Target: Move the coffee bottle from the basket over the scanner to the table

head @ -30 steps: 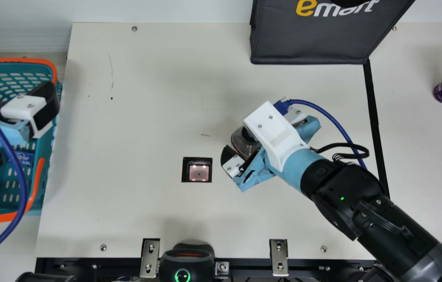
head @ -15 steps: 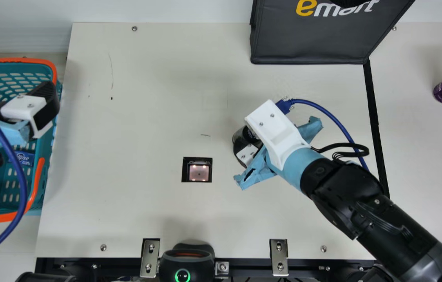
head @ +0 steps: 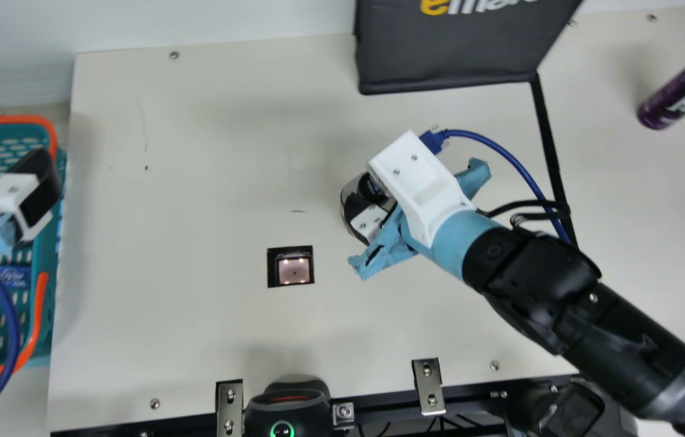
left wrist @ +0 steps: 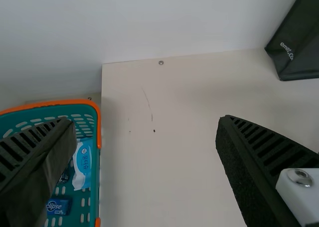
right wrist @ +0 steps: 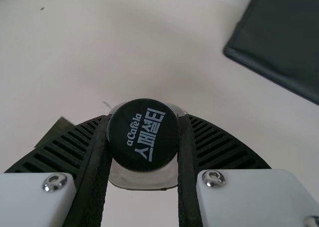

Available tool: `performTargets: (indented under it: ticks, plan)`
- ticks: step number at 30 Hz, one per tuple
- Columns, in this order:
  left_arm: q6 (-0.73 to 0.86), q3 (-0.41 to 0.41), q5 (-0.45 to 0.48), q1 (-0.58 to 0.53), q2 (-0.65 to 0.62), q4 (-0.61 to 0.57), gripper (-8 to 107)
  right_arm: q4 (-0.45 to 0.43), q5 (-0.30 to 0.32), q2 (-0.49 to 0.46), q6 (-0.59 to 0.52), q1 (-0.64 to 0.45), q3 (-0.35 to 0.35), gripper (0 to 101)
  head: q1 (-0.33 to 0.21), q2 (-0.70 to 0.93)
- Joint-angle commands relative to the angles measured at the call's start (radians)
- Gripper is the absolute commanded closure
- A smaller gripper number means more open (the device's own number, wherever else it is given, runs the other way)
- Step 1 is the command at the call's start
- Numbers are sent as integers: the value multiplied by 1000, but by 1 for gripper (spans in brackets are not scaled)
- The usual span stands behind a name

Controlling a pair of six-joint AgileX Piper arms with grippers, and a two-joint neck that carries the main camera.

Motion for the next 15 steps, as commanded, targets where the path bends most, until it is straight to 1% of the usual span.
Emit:
performTargets:
  ticks: [1, 5, 15]
  plan:
    - [0, 0, 0, 0, 0, 0, 9, 2, -1, -6, 5, -61, 0, 101, -29, -92]
    - [0, 0, 0, 0, 0, 0, 9, 0, -2, -17, 17, -177, 0, 101, -29, -185]
    - [0, 0, 0, 0, 0, 0, 9, 8, -10, -23, 40, -481, -15, 101, -29, -185]
